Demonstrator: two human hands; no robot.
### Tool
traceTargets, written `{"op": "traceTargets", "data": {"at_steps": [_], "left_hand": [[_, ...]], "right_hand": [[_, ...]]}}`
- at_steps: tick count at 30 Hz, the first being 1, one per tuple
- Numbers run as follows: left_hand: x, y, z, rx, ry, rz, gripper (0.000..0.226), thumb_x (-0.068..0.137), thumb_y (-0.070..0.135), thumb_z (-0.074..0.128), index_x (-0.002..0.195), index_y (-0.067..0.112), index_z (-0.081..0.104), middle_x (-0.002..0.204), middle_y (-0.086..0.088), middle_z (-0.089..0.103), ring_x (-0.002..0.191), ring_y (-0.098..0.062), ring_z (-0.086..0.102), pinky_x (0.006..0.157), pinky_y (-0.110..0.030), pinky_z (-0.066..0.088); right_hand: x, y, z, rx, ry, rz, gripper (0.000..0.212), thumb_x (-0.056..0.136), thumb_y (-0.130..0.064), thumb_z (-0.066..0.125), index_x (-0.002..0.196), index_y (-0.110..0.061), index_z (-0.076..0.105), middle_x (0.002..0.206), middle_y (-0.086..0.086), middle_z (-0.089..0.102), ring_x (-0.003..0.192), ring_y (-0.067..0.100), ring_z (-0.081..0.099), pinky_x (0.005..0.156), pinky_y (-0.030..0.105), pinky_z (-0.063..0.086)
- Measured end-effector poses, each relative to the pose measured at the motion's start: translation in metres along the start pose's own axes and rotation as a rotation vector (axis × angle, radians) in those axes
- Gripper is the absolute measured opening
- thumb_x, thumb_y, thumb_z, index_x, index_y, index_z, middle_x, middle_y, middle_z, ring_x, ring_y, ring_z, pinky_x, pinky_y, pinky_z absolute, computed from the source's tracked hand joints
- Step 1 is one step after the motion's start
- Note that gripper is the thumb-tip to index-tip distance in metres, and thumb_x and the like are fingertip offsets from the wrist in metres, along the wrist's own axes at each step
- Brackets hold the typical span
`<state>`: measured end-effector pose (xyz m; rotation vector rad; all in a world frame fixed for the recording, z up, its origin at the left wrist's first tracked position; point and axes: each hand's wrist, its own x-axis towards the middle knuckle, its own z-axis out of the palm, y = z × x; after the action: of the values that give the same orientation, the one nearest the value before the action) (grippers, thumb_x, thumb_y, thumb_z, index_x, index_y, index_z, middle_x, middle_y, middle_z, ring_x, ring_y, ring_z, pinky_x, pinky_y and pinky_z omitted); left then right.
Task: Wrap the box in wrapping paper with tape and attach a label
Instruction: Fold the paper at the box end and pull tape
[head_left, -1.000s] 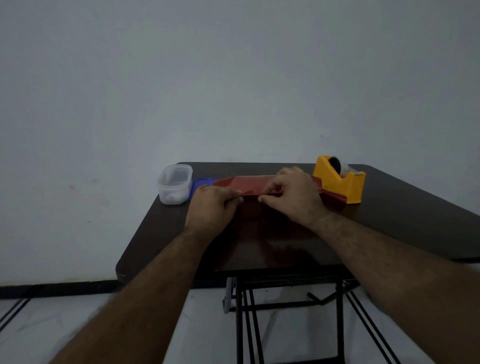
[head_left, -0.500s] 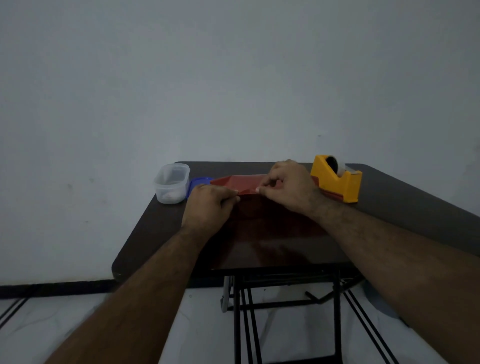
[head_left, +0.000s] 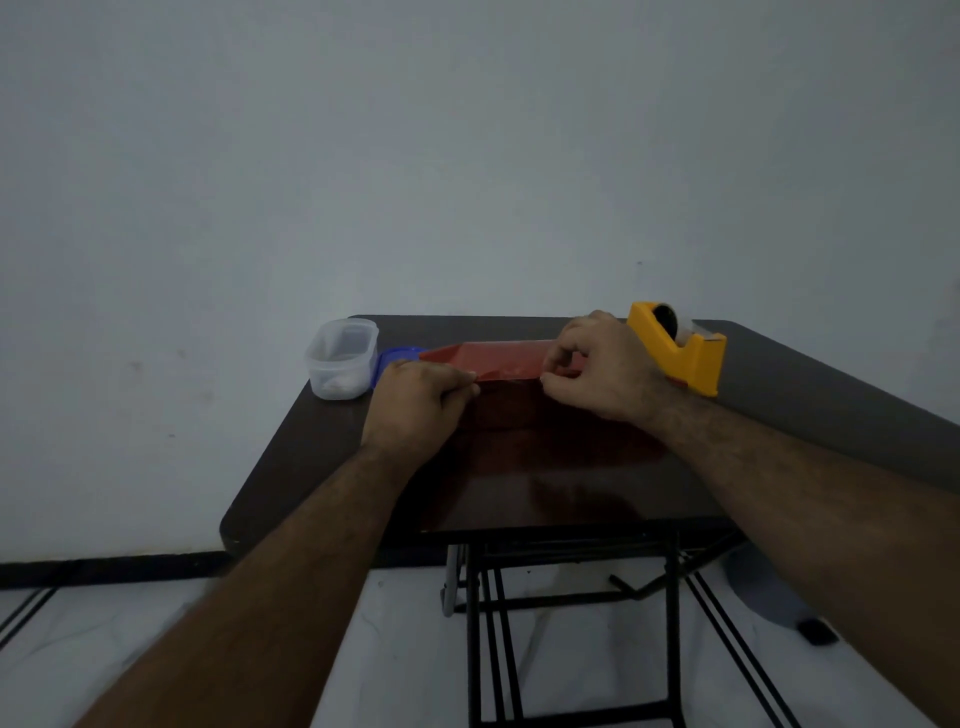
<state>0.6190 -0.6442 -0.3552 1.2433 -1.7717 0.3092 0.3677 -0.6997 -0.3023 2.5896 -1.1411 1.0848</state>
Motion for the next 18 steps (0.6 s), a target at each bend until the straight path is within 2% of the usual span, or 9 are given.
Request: {"op": "traceTargets", "data": {"at_steps": [4, 7, 9, 11, 14, 18], "left_hand": [[0.0, 0.001, 0.0, 0.017, -0.001, -0.001, 0.019, 0.093, 0.029, 0.075, 0.109, 0.022, 0.083, 0.099, 0.006, 0.081, 0.088, -0.011, 0.074, 0.089, -0.021, 0.049], [-0.001, 0.001, -0.001, 0.024, -0.006, 0.007, 0.018, 0.094, 0.03, 0.074, 0.108, 0.022, 0.083, 0.097, 0.005, 0.081, 0.086, -0.012, 0.074, 0.088, -0.023, 0.05], [-0.001, 0.001, -0.001, 0.026, -0.006, 0.012, 0.017, 0.094, 0.029, 0.074, 0.106, 0.022, 0.084, 0.096, 0.005, 0.081, 0.085, -0.012, 0.074, 0.086, -0.024, 0.051], [-0.001, 0.001, -0.001, 0.025, -0.002, 0.009, 0.018, 0.094, 0.029, 0.075, 0.107, 0.021, 0.084, 0.097, 0.005, 0.081, 0.086, -0.012, 0.074, 0.085, -0.018, 0.047], [0.0, 0.001, 0.0, 0.023, -0.007, 0.01, 0.019, 0.093, 0.028, 0.075, 0.109, 0.022, 0.083, 0.099, 0.006, 0.081, 0.087, -0.01, 0.074, 0.084, -0.013, 0.042], [0.001, 0.002, 0.0, 0.025, -0.008, 0.023, 0.018, 0.092, 0.028, 0.077, 0.107, 0.021, 0.084, 0.099, 0.005, 0.081, 0.089, -0.013, 0.075, 0.086, -0.02, 0.048]], "right_hand": [[0.011, -0.021, 0.012, -0.05, 0.007, -0.061, 0.032, 0.08, -0.059, 0.076, 0.093, -0.03, 0.082, 0.082, -0.014, 0.065, 0.088, 0.012, 0.055, 0.077, 0.035, 0.047], [0.013, -0.026, 0.02, -0.111, -0.028, -0.106, 0.024, 0.081, -0.055, 0.079, 0.089, -0.032, 0.082, 0.081, -0.015, 0.065, 0.087, 0.011, 0.053, 0.075, 0.036, 0.047], [0.012, -0.021, 0.021, -0.077, -0.03, -0.074, 0.026, 0.08, -0.06, 0.076, 0.088, -0.036, 0.082, 0.078, -0.016, 0.066, 0.086, 0.011, 0.054, 0.076, 0.038, 0.05], [0.011, -0.014, 0.019, -0.023, -0.041, -0.033, 0.027, 0.077, -0.064, 0.073, 0.089, -0.041, 0.082, 0.078, -0.018, 0.067, 0.086, 0.011, 0.057, 0.078, 0.042, 0.052], [0.01, -0.007, 0.017, 0.04, -0.058, 0.004, 0.026, 0.074, -0.062, 0.074, 0.092, -0.045, 0.082, 0.082, -0.019, 0.068, 0.089, 0.011, 0.06, 0.082, 0.044, 0.052], [0.007, -0.004, 0.015, 0.06, -0.085, 0.036, 0.024, 0.076, -0.045, 0.078, 0.1, -0.045, 0.082, 0.09, -0.017, 0.069, 0.096, 0.014, 0.059, 0.085, 0.042, 0.053]]}}
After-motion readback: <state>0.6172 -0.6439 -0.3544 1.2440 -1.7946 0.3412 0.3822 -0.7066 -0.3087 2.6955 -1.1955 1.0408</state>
